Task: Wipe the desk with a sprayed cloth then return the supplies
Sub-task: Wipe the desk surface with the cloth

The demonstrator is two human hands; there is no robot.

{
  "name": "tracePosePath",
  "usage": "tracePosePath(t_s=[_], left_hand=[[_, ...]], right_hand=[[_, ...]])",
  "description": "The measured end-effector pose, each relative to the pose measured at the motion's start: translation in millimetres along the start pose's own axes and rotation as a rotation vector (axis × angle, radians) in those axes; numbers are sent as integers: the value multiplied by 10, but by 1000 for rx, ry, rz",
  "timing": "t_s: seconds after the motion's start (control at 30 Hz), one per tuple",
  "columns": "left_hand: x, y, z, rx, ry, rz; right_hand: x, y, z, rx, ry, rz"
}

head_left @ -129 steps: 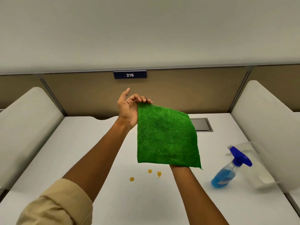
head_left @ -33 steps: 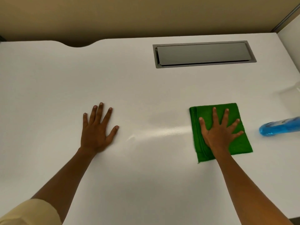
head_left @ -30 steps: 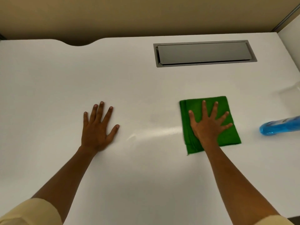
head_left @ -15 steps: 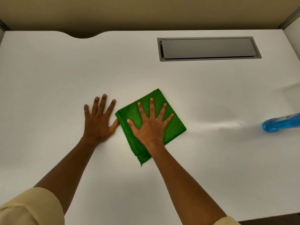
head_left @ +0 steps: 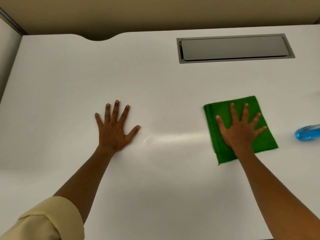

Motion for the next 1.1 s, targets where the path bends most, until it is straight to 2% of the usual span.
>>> tracePosePath(t_s=[0.13, 0.3, 0.43, 0.57, 0.67, 0.87, 1.0, 1.1], left_hand=[[6, -2, 1, 1, -2, -10], [16, -8, 1, 1, 2, -8], [14, -10, 4, -5, 0, 8], [5, -15, 3, -4, 0, 12], [2, -8, 13, 21, 3, 16], [-13, 7, 4, 30, 16, 53], [-48, 4, -19, 30, 17, 53], [-64, 17, -58, 9, 15, 33]], right_hand=[[-36, -6, -297, 94, -26, 15], [-47, 27, -5, 138, -74, 12], [-15, 232, 771, -5, -81, 17], [71, 777, 1623, -178, -94, 20], [163, 1290, 1941, -257, -115, 7], [279, 1840, 1933, -338, -124, -39], [214, 1577, 1901, -368, -106, -31], [138, 1064, 1639, -300, -97, -15]])
Point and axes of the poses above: each hand's wrist, its own y-axis away from the middle knuckle, its own x-axis out of the palm, z = x × y, the point moved 5 cm from there along -y, towards the middle knuckle, and after that the axes turned 3 degrees about y, right-handed, at the moved point
